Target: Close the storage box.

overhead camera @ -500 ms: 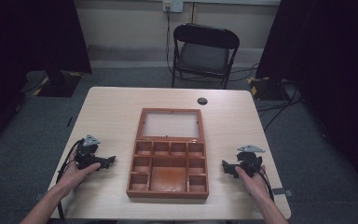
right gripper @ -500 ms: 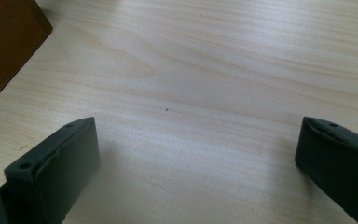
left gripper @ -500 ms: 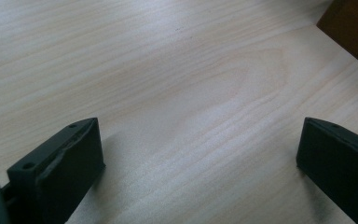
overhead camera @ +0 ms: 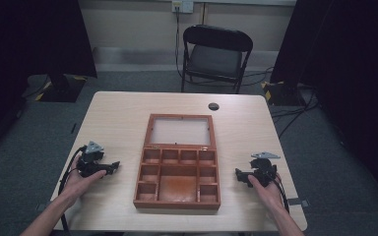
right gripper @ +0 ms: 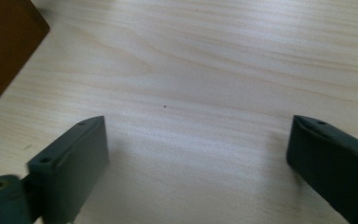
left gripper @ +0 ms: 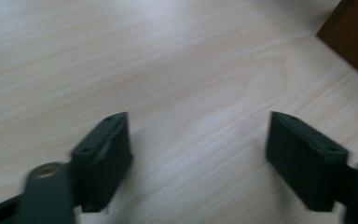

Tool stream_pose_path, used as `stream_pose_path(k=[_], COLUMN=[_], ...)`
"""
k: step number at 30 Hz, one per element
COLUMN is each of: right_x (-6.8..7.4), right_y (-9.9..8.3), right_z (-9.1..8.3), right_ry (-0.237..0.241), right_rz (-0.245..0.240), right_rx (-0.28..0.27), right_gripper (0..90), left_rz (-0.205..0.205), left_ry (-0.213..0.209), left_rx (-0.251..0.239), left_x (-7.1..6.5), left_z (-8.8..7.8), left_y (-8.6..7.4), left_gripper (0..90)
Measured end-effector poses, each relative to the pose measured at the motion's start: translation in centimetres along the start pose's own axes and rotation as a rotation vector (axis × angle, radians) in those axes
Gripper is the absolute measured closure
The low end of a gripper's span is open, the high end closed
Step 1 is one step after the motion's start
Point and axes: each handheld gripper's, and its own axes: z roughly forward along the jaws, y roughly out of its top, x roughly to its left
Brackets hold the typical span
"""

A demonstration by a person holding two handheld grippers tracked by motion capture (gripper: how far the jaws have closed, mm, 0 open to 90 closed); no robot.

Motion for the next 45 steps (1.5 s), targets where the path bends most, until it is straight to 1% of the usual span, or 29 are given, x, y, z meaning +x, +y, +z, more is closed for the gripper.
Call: stream_pose_path(k=[1,3,4,5,6,8,9,11,14,16,18,19,20,22,24,25,29,30,32,33,35,36,37,38,39,40,41,43,45], right_x=[0.0,-0.1,-0.1,-0.2,-0.2,-0.1,0.0,0.0,0.1,0.1,0.2,0.2,0.3,0.6,0.9,1.0,1.3,1.4,1.8,1.9,2.3,2.4,2.5,2.6,2.6,2.6,2.6,2.6,2.7], right_y=[0.1,0.3,0.3,0.4,0.5,0.7,0.8,1.0,1.3,1.7,2.2,2.4,2.6,3.0,3.1,3.2,4.0,4.2,4.9,5.2,5.8,6.2,6.6,7.0,7.4,7.9,8.3,9.2,9.8], right_z=[-0.2,-0.4,-0.4,-0.5,-0.7,-0.9,-0.9,-1.0,-1.3,-1.7,-1.9,-2.0,-2.0,-2.1,-2.3,-2.4,-2.5,-2.4,-2.1,-1.9,-1.5,-1.4,-1.3,-1.2,-1.1,-1.1,-1.1,-1.0,-0.6], right_ry=[0.012,0.013,0.016,0.023,0.022,0.027,0.024,0.037,0.057,0.069,0.091,0.103,0.121,0.148,0.152,0.156,0.182,0.187,0.204,0.210,0.219,0.225,0.225,0.227,0.230,0.232,0.234,0.241,0.255], right_rz=[0.022,0.032,0.029,0.021,0.013,-0.018,-0.026,-0.030,-0.040,-0.046,-0.045,-0.054,-0.056,-0.057,-0.067,-0.068,-0.052,-0.056,-0.055,-0.064,-0.075,-0.069,-0.071,-0.066,-0.065,-0.062,-0.057,-0.052,-0.035], right_rx=[-0.010,-0.012,-0.017,-0.025,-0.031,-0.042,-0.043,-0.051,-0.052,-0.076,-0.084,-0.089,-0.098,-0.098,-0.098,-0.099,-0.077,-0.078,-0.066,-0.060,-0.046,-0.035,-0.037,-0.025,-0.011,-0.016,-0.014,-0.037,-0.062], right_gripper=[17.1,12.4,15.9,16.3,13.1,15.8,14.7,15.5,15.4,16.4,19.6,20.7,21.6,22.3,22.6,22.7,23.6,24.3,24.5,24.5,24.4,24.6,25.4,25.6,24.9,24.8,25.1,24.8,24.7], left_rz=[-0.007,-0.003,-0.004,-0.010,-0.019,-0.030,-0.034,-0.038,-0.035,-0.033,-0.052,-0.033,-0.022,-0.012,0.012,0.020,-0.002,0.000,0.012,-0.001,0.006,-0.003,-0.005,0.004,0.001,-0.005,-0.002,-0.003,-0.002], left_ry=[-0.001,-0.004,-0.004,-0.011,-0.020,-0.030,-0.043,-0.050,-0.056,-0.057,-0.101,-0.111,-0.108,-0.113,-0.123,-0.119,-0.117,-0.116,-0.130,-0.132,-0.121,-0.130,-0.146,-0.143,-0.137,-0.134,-0.135,-0.114,-0.116], left_rx=[-0.005,-0.027,-0.035,-0.040,-0.045,-0.045,-0.043,-0.040,-0.062,-0.072,-0.093,-0.096,-0.102,-0.111,-0.090,-0.091,-0.122,-0.123,-0.100,-0.108,-0.117,-0.118,-0.105,-0.105,-0.125,-0.135,-0.126,-0.117,-0.111], left_x=[-0.1,-0.3,-0.3,-0.3,-0.4,-0.5,-0.5,-0.6,-0.8,-1.0,-1.4,-1.6,-2.0,-2.5,-2.7,-2.7,-2.8,-2.8,-2.8,-2.9,-3.0,-3.0,-3.0,-3.1,-3.2,-3.2,-3.2,-3.2,-3.2], left_z=[-0.2,-0.5,-0.5,-0.6,-0.6,-0.5,-0.4,-0.3,-0.5,-0.8,-1.2,-1.4,-1.5,-1.6,-1.4,-1.4,-1.0,-0.8,-0.3,-0.2,0.1,0.3,0.5,0.5,0.6,0.6,0.8,1.3,1.9], left_y=[0.2,0.4,0.4,0.5,0.5,0.6,0.7,0.9,1.5,1.9,2.5,2.8,3.1,3.4,3.7,3.9,4.7,4.9,5.4,5.7,6.2,6.4,6.8,7.1,7.4,7.7,8.1,8.5,9.0], left_gripper=[14.3,19.5,18.7,18.2,18.1,18.6,18.8,19.0,19.1,19.5,19.5,19.5,19.5,19.4,19.0,18.6,20.7,23.4,23.6,23.6,23.7,24.1,24.2,24.1,24.1,24.2,24.2,24.4,25.2])
